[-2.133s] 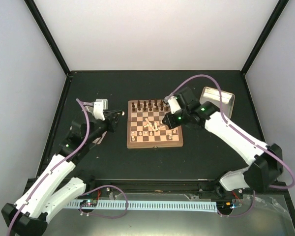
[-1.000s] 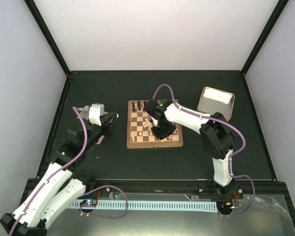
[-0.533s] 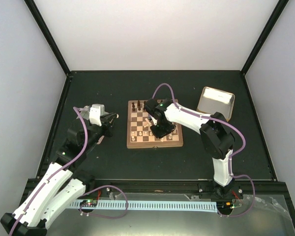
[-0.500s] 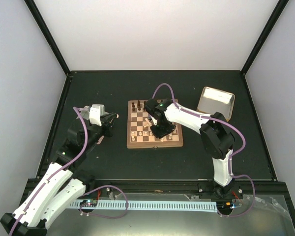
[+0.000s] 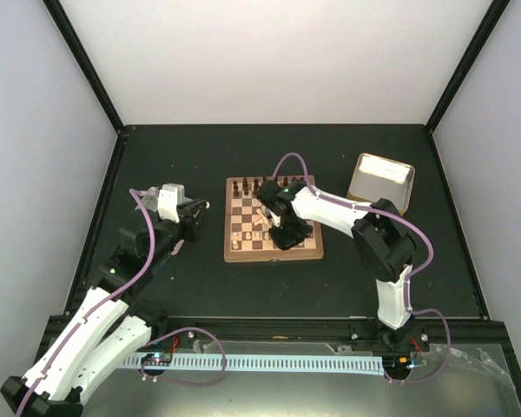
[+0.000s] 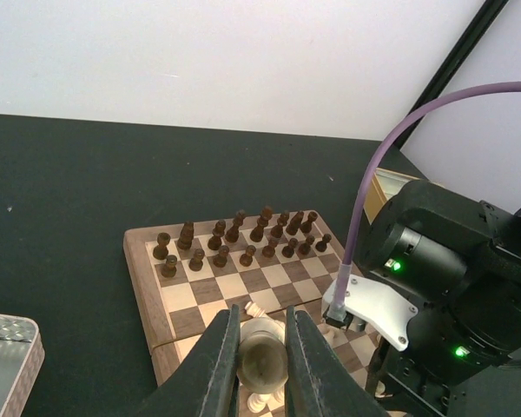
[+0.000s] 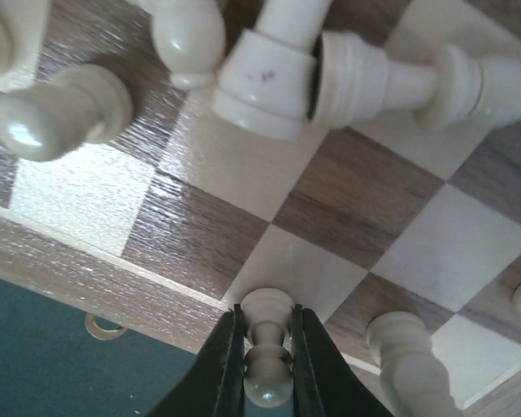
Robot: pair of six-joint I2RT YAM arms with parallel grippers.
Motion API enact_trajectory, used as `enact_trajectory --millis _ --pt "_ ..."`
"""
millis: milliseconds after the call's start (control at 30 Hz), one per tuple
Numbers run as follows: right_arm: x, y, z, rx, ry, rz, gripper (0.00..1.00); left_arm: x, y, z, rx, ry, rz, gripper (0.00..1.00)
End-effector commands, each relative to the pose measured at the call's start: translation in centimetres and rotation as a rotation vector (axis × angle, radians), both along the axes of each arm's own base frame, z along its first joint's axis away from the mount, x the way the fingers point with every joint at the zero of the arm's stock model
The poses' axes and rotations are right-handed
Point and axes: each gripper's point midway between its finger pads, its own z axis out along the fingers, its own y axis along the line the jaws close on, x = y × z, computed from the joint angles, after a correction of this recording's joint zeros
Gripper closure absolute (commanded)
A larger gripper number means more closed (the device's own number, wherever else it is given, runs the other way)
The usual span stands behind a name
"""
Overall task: Set up the chess pieces on the board
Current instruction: Pick up the chess piece from the chessboard, then place the chess piece on the chessboard.
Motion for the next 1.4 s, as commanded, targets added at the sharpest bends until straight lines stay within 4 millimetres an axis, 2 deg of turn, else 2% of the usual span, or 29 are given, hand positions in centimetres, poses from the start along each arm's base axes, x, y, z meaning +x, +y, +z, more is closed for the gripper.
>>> enact_trajectory --millis 0,167,367,700,933,1367 --pt "1.5 1.5 2.3 0.075 -0.085 -0.004 0.91 0.2 0.0 0.7 -0.004 -0.030 -0.001 0.95" --pt "3.0 3.1 2.9 0.110 -0.118 -0.004 0.91 0.2 0.0 0.7 -0.002 -0.029 0.001 0.95" --pt "3.9 3.5 2.5 0.095 -0.131 -0.006 0.91 0.2 0.1 0.6 0.000 -0.029 0.002 0.95" --pt "5.3 0.5 3.4 0.043 -0.187 -0.074 0.91 0.2 0.0 0.6 -0.001 -0.027 -0.002 0.95" --pt "4.9 -1.3 2.4 0.037 -0.144 -0.104 0.90 0.2 -0.1 0.7 -0.003 -0.027 -0.006 0.95" --pt "4.9 -2.4 2.0 0.020 -0.132 -0.122 0.86 0.2 -0.1 0.5 -0.002 -0.022 -0.008 0.95"
